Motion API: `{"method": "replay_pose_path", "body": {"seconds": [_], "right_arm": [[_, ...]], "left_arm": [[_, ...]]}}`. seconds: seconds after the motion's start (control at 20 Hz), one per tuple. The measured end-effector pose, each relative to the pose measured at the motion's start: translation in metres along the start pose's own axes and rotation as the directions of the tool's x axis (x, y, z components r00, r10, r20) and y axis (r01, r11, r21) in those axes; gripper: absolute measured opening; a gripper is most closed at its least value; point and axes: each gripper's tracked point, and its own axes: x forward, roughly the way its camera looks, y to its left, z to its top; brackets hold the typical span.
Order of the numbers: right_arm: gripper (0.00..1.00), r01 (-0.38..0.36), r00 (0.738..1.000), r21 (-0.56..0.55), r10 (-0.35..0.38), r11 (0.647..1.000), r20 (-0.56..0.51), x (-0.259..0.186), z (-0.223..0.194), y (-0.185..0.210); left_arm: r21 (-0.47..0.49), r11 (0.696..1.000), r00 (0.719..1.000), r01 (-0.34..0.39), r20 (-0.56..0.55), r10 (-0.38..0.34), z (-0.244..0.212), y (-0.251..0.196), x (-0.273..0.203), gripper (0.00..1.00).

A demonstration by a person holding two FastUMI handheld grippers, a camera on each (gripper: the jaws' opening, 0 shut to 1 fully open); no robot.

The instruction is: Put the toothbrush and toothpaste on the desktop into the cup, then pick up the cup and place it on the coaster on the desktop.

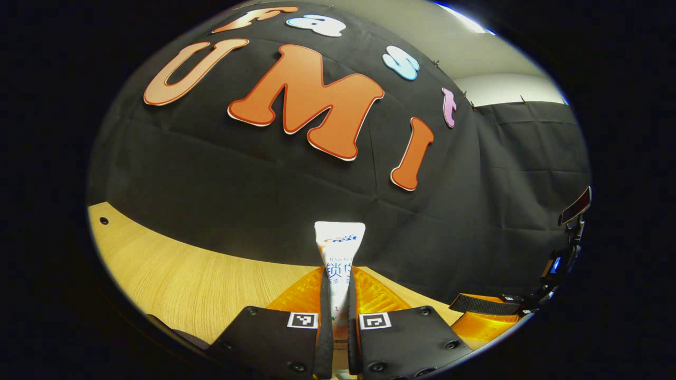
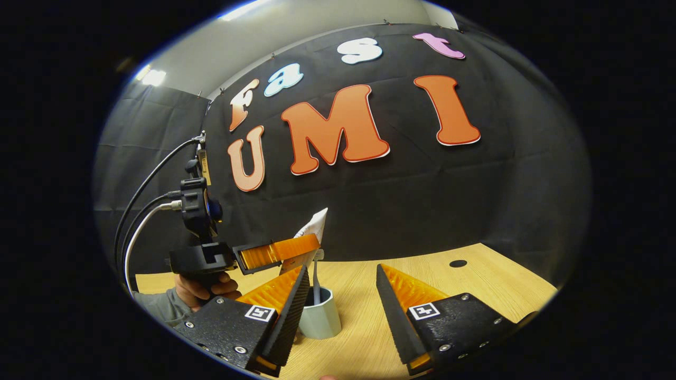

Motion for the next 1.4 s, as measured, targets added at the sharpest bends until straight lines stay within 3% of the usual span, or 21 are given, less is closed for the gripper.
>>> {"method": "replay_pose_path", "body": {"seconds": [0.5, 0.9, 1.4], "right_arm": [[0.77, 0.015, 1.000, -0.005, -0.016, 1.000, -0.018, -0.004, -0.006, -0.004], [0.77, 0.013, 0.999, -0.015, -0.013, 1.000, -0.031, -0.006, -0.008, 0.000], [0.77, 0.004, 0.998, -0.042, -0.007, 0.999, -0.068, -0.011, -0.016, 0.012]], "left_arm": [[0.031, 0.999, 0.998, 0.011, -0.059, -0.009, -0.033, -0.001, 0.013, 0.15], [0.109, 0.994, 0.998, -0.010, -0.064, 0.017, -0.040, 0.002, 0.009, 0.16], [0.115, 0.993, 0.996, -0.019, -0.085, 0.029, -0.044, 0.004, -0.010, 0.22]]}}
